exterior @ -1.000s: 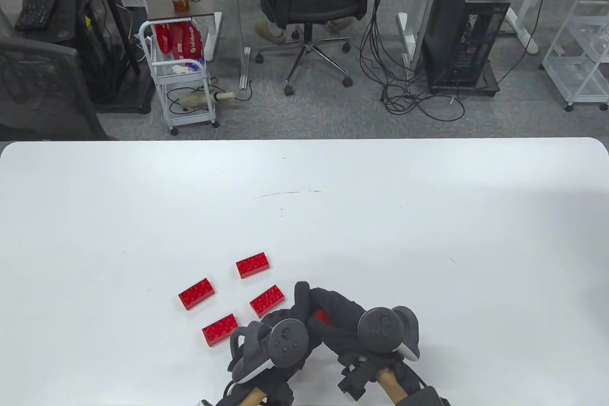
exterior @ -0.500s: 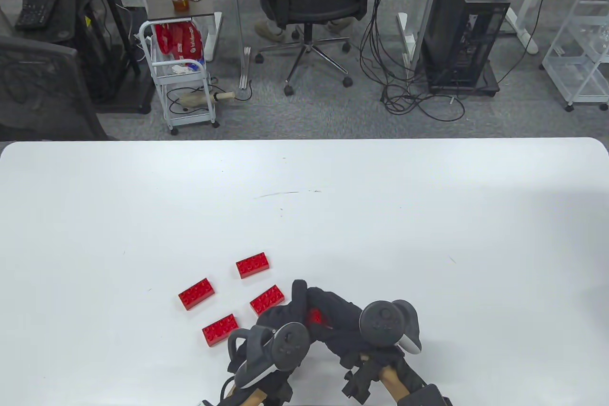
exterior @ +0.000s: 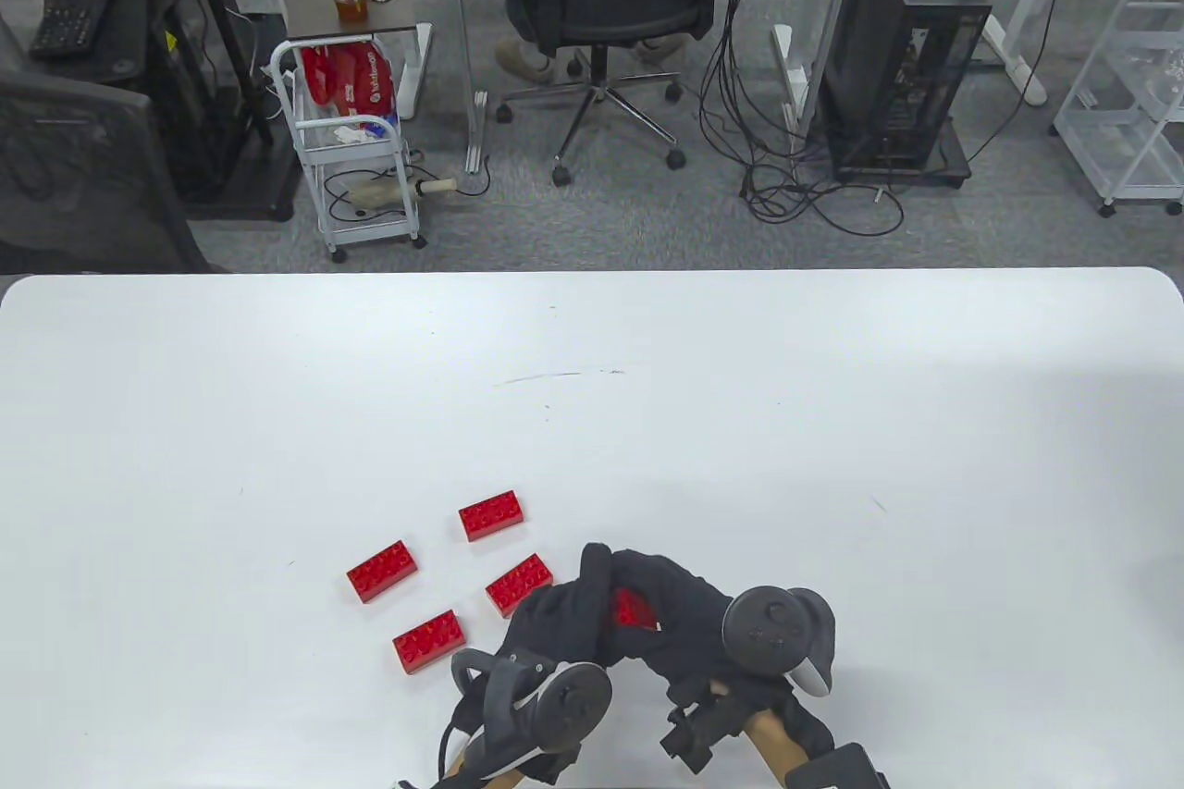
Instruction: Separate stacked toy bricks from each other
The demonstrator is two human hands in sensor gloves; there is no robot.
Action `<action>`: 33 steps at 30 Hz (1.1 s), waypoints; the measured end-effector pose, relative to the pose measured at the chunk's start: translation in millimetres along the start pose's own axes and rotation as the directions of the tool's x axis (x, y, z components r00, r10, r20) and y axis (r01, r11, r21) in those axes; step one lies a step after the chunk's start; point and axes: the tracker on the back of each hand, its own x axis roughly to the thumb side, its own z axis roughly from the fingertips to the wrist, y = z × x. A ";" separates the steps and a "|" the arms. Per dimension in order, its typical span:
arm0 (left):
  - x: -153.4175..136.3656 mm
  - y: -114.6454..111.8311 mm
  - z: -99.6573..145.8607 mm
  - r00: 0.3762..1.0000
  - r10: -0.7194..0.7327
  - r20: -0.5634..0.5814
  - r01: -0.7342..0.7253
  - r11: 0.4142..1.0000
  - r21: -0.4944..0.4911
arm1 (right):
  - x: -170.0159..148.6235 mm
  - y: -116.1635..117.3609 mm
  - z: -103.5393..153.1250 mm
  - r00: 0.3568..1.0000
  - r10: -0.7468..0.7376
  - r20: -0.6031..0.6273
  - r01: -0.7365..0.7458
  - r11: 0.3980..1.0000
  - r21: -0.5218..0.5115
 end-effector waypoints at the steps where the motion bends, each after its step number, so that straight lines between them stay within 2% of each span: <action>1: 0.6 0.1 0.4 1.000 -0.002 0.002 0.002 1.000 0.008 | 0.2 -0.5 0.1 1.000 0.000 0.001 0.000 1.000 -0.003; 11: 4.1 0.6 4.3 1.000 -0.001 0.013 0.000 0.994 0.110 | 6.0 -6.3 1.5 0.999 0.036 0.008 -0.035 0.998 -0.048; 13: 5.2 2.6 4.0 0.999 -0.040 0.000 0.040 0.993 0.109 | 3.5 -6.4 0.8 0.999 0.035 -0.010 -0.035 0.998 -0.058; 14: 4.1 1.6 2.9 1.000 -0.014 0.003 0.013 0.995 0.095 | 2.7 -6.9 -1.0 1.000 0.020 -0.010 -0.020 0.999 -0.028; 16: 4.8 2.0 2.7 1.000 -0.017 0.004 0.017 0.994 0.107 | 2.1 -8.5 -0.8 1.000 0.022 -0.007 -0.022 0.999 -0.034; 28: -4.7 0.0 -6.4 0.999 -0.016 -0.041 0.017 1.000 0.020 | -10.0 -9.4 0.7 0.995 0.066 -0.074 -0.071 0.995 -0.072; 33: -9.7 0.2 -12.8 0.997 -0.049 -0.055 0.046 0.997 -0.055 | -15.6 -17.5 1.3 0.987 0.130 -0.097 -0.138 0.987 -0.081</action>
